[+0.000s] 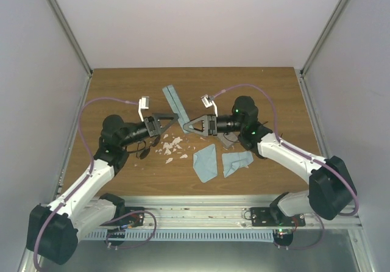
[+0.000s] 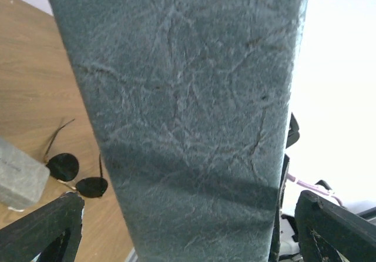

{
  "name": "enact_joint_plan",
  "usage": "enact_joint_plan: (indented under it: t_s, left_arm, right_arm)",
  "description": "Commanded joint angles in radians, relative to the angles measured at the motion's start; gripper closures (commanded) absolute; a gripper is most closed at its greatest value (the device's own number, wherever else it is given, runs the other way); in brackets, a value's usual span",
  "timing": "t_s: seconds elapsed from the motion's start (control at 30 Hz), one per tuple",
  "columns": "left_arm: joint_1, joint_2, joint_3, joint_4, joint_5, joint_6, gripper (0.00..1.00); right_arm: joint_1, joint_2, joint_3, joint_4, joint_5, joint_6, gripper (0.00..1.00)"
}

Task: Organize the sunglasses
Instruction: Pick up the sunglasses case from the center of the board, then open the sunglasses case.

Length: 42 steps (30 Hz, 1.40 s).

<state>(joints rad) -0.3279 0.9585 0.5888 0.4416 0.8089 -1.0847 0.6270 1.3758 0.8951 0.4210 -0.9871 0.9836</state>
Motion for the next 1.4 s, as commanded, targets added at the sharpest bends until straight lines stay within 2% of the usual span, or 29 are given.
enact_joint_plan:
  t_s: [0.0,0.33,0.43,0.5,0.57,0.67,0.73,0.83,1.0,1.1,1.2,1.37]
  left_arm:
    - [-0.014,0.002,0.003,0.132,-0.023,-0.063,0.04]
    - [-0.029,0.052,0.030,0.153,-0.021,-0.056,0.11]
    - [-0.033,0.059,0.042,0.149,-0.014,-0.037,0.20]
    - [-0.033,0.057,0.051,0.127,-0.014,-0.014,0.32]
    - [-0.033,0.052,0.054,0.108,-0.012,0.008,0.42]
    - [-0.033,0.039,0.056,0.086,-0.006,0.035,0.48]
    - [-0.033,0.028,0.055,0.082,0.006,0.044,0.49]
    - [-0.034,0.008,0.062,0.073,0.042,0.049,0.51]
    - [-0.033,-0.003,0.075,0.055,0.072,0.037,0.53]
    - [-0.033,-0.009,0.081,0.060,0.092,0.021,0.54]
    - [-0.033,-0.014,0.085,0.083,0.117,-0.001,0.56]
    - [-0.034,-0.024,0.095,0.093,0.143,-0.015,0.57]
  right_arm:
    - [-0.006,-0.004,0.013,0.118,-0.071,0.075,0.37]
    - [-0.004,0.015,0.018,0.133,-0.126,0.101,0.37]
    - [-0.004,0.028,0.029,0.088,-0.123,0.072,0.37]
    - [-0.004,0.034,0.036,0.057,-0.116,0.059,0.36]
    - [-0.007,0.033,0.045,0.031,-0.103,0.040,0.28]
    - [-0.007,0.017,0.061,-0.025,-0.049,-0.041,0.03]
    - [-0.007,0.002,0.068,-0.076,0.011,-0.087,0.00]
    - [-0.008,0.040,0.118,-0.189,0.060,-0.142,0.01]
    - [-0.020,0.089,0.109,-0.256,0.109,-0.168,0.15]
    - [-0.062,0.086,0.050,-0.220,0.129,-0.138,0.23]
    - [-0.108,0.075,-0.010,-0.165,0.143,-0.100,0.27]
    - [-0.142,0.082,-0.017,-0.196,0.160,-0.104,0.33]
